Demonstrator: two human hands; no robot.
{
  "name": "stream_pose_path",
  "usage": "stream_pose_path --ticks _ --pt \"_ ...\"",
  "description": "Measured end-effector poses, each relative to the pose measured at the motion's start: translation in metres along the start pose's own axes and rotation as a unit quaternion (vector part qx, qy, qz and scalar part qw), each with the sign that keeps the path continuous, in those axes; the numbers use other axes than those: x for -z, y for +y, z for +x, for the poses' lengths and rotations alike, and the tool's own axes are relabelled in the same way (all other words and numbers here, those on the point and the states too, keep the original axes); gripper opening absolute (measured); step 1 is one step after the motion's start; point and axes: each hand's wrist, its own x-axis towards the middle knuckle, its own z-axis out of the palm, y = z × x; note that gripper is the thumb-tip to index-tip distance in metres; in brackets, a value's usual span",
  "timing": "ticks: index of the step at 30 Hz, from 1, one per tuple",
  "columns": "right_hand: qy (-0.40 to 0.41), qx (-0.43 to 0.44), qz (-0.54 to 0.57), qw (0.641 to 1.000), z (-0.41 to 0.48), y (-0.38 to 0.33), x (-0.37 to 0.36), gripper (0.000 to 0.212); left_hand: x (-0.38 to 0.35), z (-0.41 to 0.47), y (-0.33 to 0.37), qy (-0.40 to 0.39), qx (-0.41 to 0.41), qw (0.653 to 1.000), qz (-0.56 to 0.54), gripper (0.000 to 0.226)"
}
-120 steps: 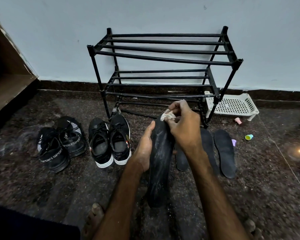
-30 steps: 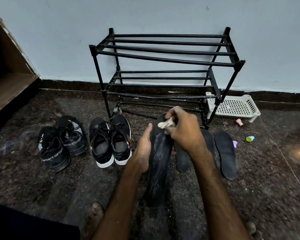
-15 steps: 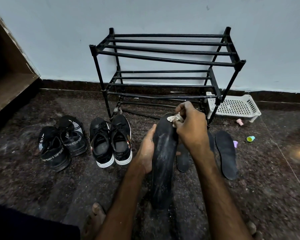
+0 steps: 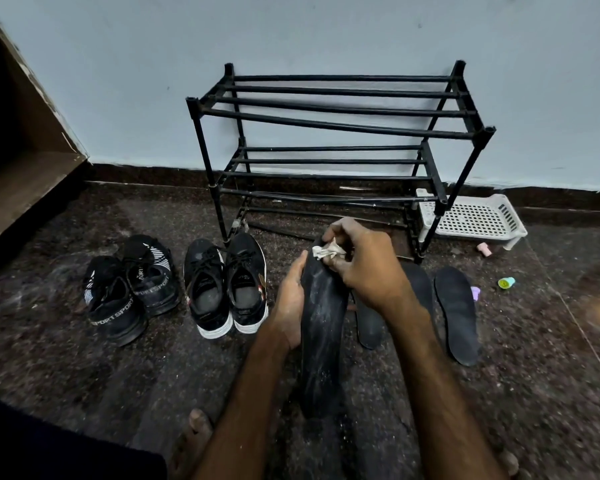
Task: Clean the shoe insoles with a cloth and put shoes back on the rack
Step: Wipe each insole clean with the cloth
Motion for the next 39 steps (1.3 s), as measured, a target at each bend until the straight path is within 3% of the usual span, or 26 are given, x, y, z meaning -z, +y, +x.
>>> stream_pose_path --ticks 2,6,8,12,16,18,21,23,28,32,34,39 --pt "0.001 -0.025 -0.024 0.999 0.000 0.006 0.004 0.030 0.004 0.000 0.001 -0.006 0.002 1.000 0.008 0.061" --pt "0.121 -0.032 -0.023 0.992 -0.001 0.011 0.004 0.031 -0.001 -0.001 -0.005 0.012 0.016 1.000 0.008 0.059" --pt "0.109 -0.006 0.013 0.994 -0.001 0.002 -0.003 0.031 -0.006 -0.001 -0.005 0.023 0.020 1.000 -0.001 0.054" --pt "0.001 -0.006 0.005 1.000 -0.001 0.003 0.000 0.032 -0.004 -0.002 0.001 0.019 0.020 1.000 -0.012 0.057" --pt "0.113 -0.039 -0.035 0.992 -0.002 0.010 0.003 0.036 -0.003 -0.005 -0.003 0.013 0.026 1.000 0.004 0.060" --pt "0.123 -0.022 -0.006 0.992 -0.003 0.002 -0.002 0.034 -0.010 -0.007 -0.005 0.013 0.032 0.999 -0.001 0.056" --pt "0.027 0.009 0.042 0.999 -0.003 -0.001 -0.003 0.033 -0.008 -0.003 -0.002 -0.001 0.016 0.999 -0.031 0.054" --pt "-0.024 -0.019 0.045 0.999 -0.002 0.007 0.003 0.035 -0.004 -0.004 0.000 -0.004 0.004 1.000 -0.015 0.058" --pt "0.132 -0.041 -0.022 0.990 -0.001 0.015 0.005 0.035 -0.006 -0.001 -0.006 0.017 0.010 1.000 0.000 0.061" --pt "0.047 0.010 0.033 0.998 -0.003 0.003 -0.005 0.031 -0.007 -0.001 -0.003 0.005 0.011 0.999 -0.040 0.058" --pt "0.009 -0.006 0.024 1.000 -0.004 0.010 -0.001 0.031 -0.003 -0.001 -0.003 -0.001 0.005 1.000 -0.024 0.062" --pt "0.101 -0.044 -0.017 0.994 -0.002 0.022 0.009 0.038 -0.005 -0.002 -0.007 0.016 0.009 1.000 0.012 0.065"
